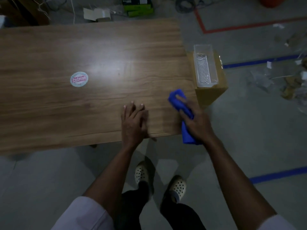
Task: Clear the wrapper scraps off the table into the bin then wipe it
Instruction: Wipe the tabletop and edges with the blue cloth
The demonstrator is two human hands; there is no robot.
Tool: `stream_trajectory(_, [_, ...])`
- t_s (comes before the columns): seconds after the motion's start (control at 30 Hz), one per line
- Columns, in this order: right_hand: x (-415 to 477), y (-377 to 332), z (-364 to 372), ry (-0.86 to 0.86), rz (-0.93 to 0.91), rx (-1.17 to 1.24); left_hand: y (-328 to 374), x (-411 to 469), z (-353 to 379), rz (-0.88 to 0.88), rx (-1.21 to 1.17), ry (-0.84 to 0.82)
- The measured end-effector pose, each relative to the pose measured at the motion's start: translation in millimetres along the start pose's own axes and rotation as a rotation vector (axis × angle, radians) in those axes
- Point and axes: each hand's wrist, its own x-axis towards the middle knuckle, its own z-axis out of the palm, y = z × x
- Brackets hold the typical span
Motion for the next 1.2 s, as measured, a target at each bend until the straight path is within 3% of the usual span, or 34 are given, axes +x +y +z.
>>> stream_trajectory(0.07, [19.9,9.0,4.6,-0.079,0.028,-0.127,-10.5,3.1,-6.3,0.003,0.029,0.044])
stream_trajectory(0.13, [29.9,26.5,27.4,-0.136,0.045,-0.459,-21.0,10.3,-13.2,0.026,0.048,0.08])
stream_trajectory(0.2, [29.9,37.7,54.3,-0.032,0.054,-0.641,-31.5,15.6,-18.5,0.052,0.077,0.105])
stream_trajectory(0.27, [30.4,31.6,85.3,0.103,0.101,-0.676,-44.7,21.1,-25.2,0.025,0.096,0.141])
stream_trajectory(0.37, [27.0,3.2,130.1,0.16,0.146,-0.686,-59.4,21.2,-36.3,-0.06,0.082,0.151])
stream_trajectory(0.47, [27.3,-24.4,173.5,0.157,0.068,-0.608,-67.2,16.6,-38.4,-0.074,0.066,0.158])
stream_trajectory(0.57, [27.8,-49.6,199.4,-0.007,-0.059,-0.424,-69.5,10.0,-40.9,-0.121,0.011,0.108])
stream_trajectory(0.67, [20.7,-60.8,172.6,-0.077,-0.043,-0.106,-69.3,4.9,-49.9,-0.177,-0.014,0.117])
stream_trajectory(0.73, [10.8,-58.8,133.0,0.035,0.057,-0.05,-69.6,2.2,-51.9,-0.114,-0.006,0.094])
stream_trajectory(0.83, [13.0,-22.1,82.8,0.306,0.318,-0.154,-70.0,17.4,-51.5,-0.081,0.011,0.061])
stream_trajectory(0.9, [24.8,3.3,78.7,0.364,0.399,-0.341,-69.5,30.8,-49.1,-0.092,0.049,0.059])
stream_trajectory(1.0, [44.8,7.6,114.4,0.315,0.379,-0.5,-73.6,39.9,-42.5,-0.156,0.078,0.1])
stream_trajectory(1.2, [58.9,-45.5,195.3,0.158,0.072,-0.329,-74.3,37.0,-38.8,-0.134,-0.003,0.041])
